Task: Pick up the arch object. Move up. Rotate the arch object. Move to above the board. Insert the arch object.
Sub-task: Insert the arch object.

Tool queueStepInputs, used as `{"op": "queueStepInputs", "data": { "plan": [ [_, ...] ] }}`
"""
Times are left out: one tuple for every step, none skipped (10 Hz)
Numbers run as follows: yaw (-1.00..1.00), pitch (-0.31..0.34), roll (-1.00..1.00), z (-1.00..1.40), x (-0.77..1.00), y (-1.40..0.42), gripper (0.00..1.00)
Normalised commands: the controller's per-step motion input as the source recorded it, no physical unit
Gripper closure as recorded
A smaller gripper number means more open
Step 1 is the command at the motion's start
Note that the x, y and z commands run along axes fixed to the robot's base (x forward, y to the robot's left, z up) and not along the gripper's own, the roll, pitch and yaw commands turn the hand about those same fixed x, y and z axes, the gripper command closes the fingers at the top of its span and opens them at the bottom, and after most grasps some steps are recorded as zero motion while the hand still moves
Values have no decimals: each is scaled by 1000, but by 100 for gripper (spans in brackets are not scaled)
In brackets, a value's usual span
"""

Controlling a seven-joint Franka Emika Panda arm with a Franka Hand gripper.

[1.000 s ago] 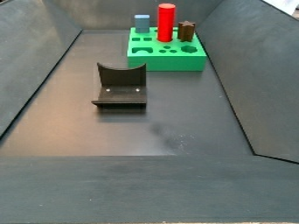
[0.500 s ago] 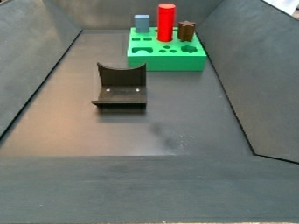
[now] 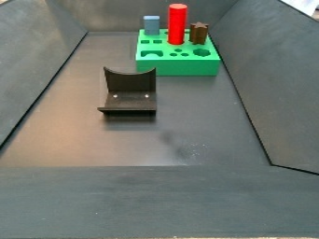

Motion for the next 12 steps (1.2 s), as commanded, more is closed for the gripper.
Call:
{"op": "queueStepInputs", "data": {
  "plan": [
    [0, 9, 0, 0, 0, 0, 100],
    [0, -7, 0, 0, 0, 0, 100],
    [0, 10, 0, 0, 0, 0, 100],
    [0, -9, 0, 0, -6, 0, 100],
    [0, 10, 0, 0, 0, 0, 100],
    [0, -4, 0, 0, 0, 0, 100],
    [0, 23, 0, 0, 6, 0, 100],
    [0, -7, 0, 0, 0, 0, 100],
    [0, -3, 0, -20, 0, 0, 100],
    [0, 0, -4, -40, 0, 0, 100],
    [-240, 179, -53, -580, 734, 214, 100],
    [-186, 161, -9, -891, 929, 309, 100]
  ]
}}
